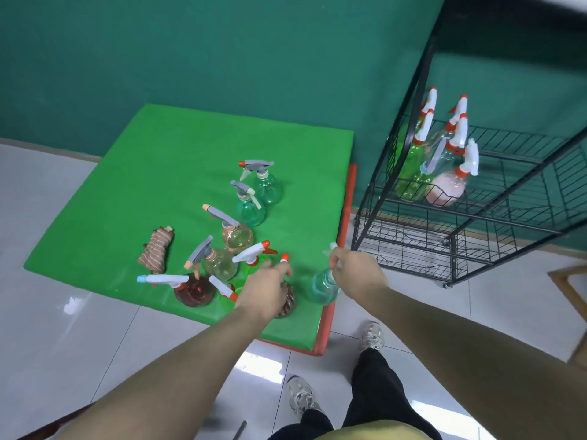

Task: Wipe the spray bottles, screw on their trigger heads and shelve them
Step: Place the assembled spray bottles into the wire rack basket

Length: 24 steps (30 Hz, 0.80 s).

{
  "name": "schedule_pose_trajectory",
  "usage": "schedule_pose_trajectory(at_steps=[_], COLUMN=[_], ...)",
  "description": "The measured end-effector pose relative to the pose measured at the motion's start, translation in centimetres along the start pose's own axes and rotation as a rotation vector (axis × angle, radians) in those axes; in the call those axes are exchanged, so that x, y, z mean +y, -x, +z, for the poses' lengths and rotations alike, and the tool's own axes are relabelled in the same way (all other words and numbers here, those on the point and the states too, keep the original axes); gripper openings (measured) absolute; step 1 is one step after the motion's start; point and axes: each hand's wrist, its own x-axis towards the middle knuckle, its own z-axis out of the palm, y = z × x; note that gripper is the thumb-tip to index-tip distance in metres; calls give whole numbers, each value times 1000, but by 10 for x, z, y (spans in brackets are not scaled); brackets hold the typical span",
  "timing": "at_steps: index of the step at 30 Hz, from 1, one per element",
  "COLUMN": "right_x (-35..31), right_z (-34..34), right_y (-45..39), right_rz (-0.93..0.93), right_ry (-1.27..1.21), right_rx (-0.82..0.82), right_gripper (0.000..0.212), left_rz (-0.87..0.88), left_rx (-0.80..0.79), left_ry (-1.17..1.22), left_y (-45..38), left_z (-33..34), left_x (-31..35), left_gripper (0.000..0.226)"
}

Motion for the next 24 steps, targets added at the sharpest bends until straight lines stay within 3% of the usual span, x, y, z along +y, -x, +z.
schedule_pose_trajectory(at_steps=[10, 17, 24], right_x=[67, 153, 258], right_z=[-124, -233, -340], right_y=[31, 32, -13], right_rz=[108, 184, 263], right_ry=[-156, -250, -324], right_rx=[271, 499, 627], right_gripper=[17, 31, 44], left_rz=[283, 485, 566], left_rx=[79, 73, 70], left_ry=[170, 249, 298], left_y=[-53, -105, -186], left_z=[-53, -85, -100], left_x=[153, 303, 452], left_gripper=[30, 24, 20])
